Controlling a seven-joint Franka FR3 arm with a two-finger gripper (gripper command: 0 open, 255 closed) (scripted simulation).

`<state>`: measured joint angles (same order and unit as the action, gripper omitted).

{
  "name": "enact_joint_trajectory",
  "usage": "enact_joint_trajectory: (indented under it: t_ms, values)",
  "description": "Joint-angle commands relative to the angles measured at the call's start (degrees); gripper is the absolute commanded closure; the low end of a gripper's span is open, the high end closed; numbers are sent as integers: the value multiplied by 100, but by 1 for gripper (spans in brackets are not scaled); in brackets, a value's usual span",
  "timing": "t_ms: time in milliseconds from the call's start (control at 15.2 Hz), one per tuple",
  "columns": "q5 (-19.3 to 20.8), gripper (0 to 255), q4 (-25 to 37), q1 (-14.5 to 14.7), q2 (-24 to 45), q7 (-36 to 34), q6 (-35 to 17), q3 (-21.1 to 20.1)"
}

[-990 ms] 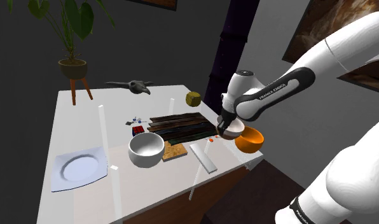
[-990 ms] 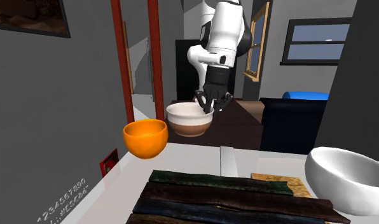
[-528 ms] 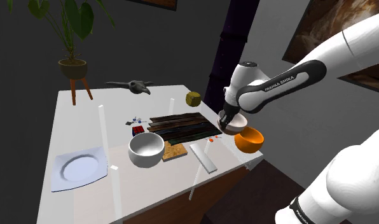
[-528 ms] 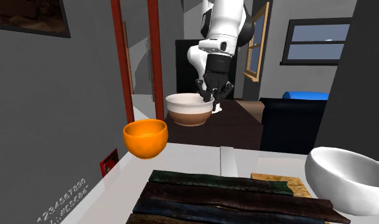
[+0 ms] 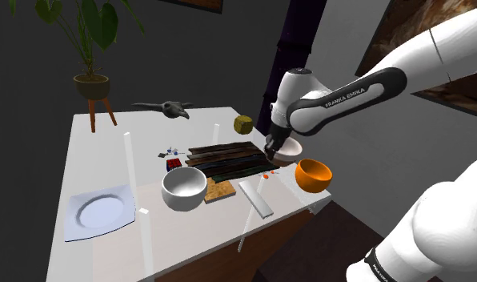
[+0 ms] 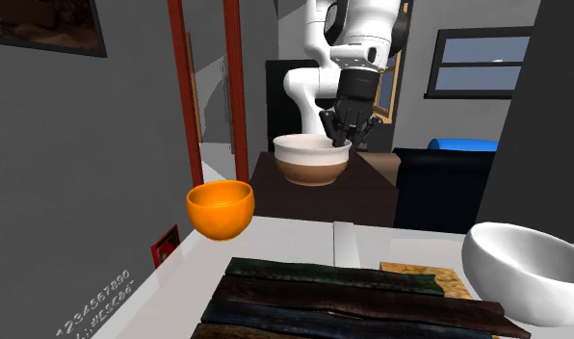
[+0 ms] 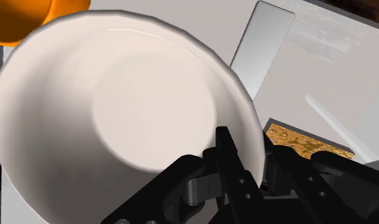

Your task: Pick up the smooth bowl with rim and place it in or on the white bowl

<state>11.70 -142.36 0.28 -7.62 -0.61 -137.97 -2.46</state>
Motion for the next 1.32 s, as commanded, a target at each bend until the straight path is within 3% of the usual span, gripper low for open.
enact_joint_trajectory:
  t_ms: [0,660,1254]
  values:
    - [-2,255,155,131,143,-307,52,-177]
    - [154,255,1702,748,1308,-1607,656,-835]
    - [443,255,3653,1415,2660,-2530,1465,-1128]
